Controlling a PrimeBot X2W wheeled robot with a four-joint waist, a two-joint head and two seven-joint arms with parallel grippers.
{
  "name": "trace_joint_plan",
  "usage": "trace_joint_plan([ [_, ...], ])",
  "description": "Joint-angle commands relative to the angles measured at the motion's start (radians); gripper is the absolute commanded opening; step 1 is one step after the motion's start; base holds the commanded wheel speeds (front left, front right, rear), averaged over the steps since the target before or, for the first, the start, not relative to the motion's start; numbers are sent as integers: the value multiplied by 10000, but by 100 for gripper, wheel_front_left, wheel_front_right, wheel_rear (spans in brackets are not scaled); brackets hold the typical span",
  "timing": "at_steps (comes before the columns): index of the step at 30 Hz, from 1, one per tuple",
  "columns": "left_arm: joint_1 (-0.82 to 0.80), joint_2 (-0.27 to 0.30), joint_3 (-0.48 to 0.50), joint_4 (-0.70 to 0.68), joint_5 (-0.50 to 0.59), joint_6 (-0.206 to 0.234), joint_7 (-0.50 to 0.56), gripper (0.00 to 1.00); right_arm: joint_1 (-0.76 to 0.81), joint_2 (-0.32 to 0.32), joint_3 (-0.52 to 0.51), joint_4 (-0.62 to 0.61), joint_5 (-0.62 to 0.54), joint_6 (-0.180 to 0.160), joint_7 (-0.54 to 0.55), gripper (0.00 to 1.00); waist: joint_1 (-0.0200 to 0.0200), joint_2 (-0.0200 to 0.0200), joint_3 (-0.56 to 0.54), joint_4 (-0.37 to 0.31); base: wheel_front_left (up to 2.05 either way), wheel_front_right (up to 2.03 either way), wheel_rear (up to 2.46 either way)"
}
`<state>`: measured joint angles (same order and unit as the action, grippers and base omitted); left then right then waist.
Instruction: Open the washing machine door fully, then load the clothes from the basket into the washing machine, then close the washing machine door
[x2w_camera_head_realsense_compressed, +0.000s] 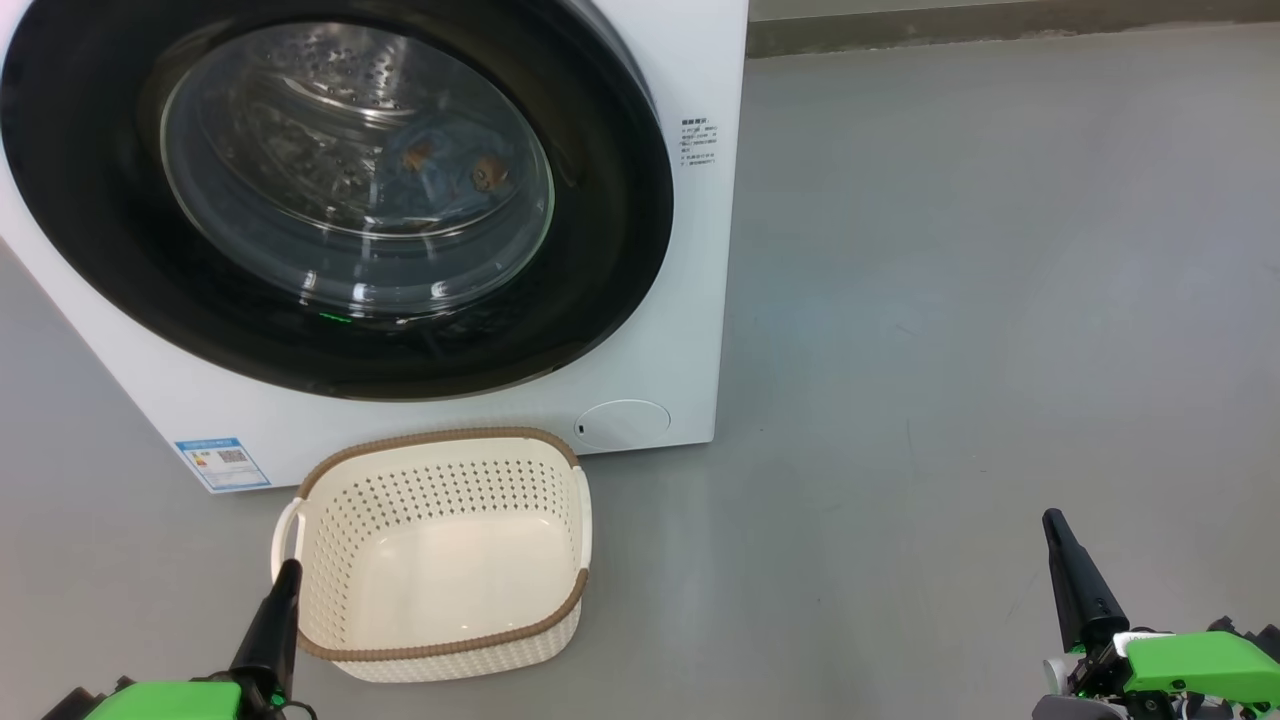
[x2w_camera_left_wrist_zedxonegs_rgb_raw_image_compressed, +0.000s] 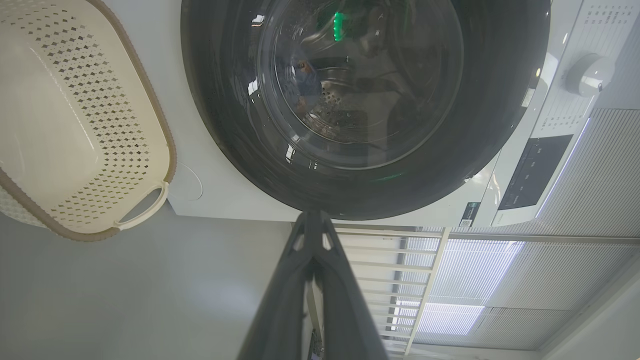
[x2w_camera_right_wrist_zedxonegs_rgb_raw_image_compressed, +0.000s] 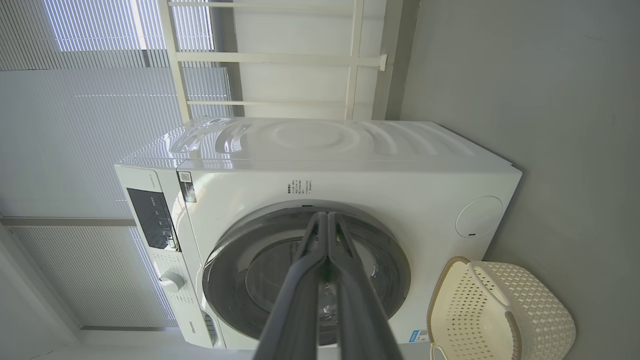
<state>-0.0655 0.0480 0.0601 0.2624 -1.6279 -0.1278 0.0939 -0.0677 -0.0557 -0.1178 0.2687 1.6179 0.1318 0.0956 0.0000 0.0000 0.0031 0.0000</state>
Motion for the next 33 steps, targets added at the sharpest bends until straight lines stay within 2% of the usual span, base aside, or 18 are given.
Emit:
trace_joint_plan([
  [1,-408,159,350,-180,37,-29,43,0,-389,-40,167,-247,12,-11,74,0,0,0,0,0,0,0,0],
  [33,-414,111,419,-177,95,-29,99,0,-394,-5,117,-244,-30,-11,115,0,0,0,0,0,0,0,0],
])
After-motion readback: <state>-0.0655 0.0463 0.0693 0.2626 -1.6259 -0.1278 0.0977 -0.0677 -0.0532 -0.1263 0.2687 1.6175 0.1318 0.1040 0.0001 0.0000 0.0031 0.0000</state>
